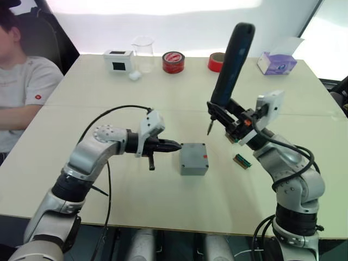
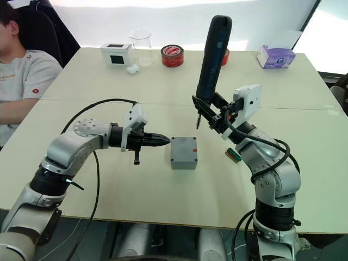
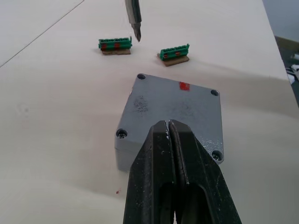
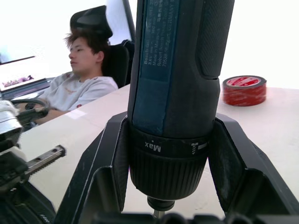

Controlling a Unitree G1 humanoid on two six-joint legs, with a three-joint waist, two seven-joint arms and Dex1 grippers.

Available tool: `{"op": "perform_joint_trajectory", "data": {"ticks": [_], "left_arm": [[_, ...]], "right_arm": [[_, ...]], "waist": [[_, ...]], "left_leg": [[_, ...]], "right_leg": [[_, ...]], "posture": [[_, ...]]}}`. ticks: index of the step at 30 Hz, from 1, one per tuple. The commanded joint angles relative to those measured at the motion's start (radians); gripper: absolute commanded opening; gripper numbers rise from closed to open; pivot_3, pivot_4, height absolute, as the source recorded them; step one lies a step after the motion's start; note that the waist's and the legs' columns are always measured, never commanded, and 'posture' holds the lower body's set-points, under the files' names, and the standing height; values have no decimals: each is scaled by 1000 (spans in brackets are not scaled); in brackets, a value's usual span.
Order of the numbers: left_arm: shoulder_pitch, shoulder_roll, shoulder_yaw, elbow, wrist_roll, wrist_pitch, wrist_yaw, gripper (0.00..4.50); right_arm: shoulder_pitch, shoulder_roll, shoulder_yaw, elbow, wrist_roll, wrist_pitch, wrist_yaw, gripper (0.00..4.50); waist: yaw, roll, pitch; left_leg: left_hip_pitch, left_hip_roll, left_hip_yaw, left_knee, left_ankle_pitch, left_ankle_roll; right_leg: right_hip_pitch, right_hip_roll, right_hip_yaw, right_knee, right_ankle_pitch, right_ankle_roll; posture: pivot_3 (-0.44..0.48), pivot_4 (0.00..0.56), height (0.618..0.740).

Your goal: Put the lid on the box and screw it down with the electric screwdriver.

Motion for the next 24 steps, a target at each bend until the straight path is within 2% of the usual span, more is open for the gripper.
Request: {"op": "perform_joint_trajectory", "data": {"ticks": [1,11,24], "left_arm": [[-34,-20,-17,27,41,-52,-8,0],[-15,-10,-83,65,140,-118,-47,0],[-11,-8,-78,55,153,-109,-62,0]], "right_arm": [[1,9,34,-79,1,-58,-13,1798],[60,20,141,-64,-90,-157,-43,1798],[90,-28,105,9,-147,-246,-26,1798]], "waist": [[0,0,0],[-2,0,0],[-1,-1,0]], "left_leg": [[0,0,0,0,0,0],[0,0,0,0,0,0],[0,0,-1,0,0,0]], "right_leg": [[0,0,0,0,0,0],[0,0,0,0,0,0],[0,0,0,0,0,0]], "posture": [[0,150,715],[0,150,715],[0,150,715]]}}
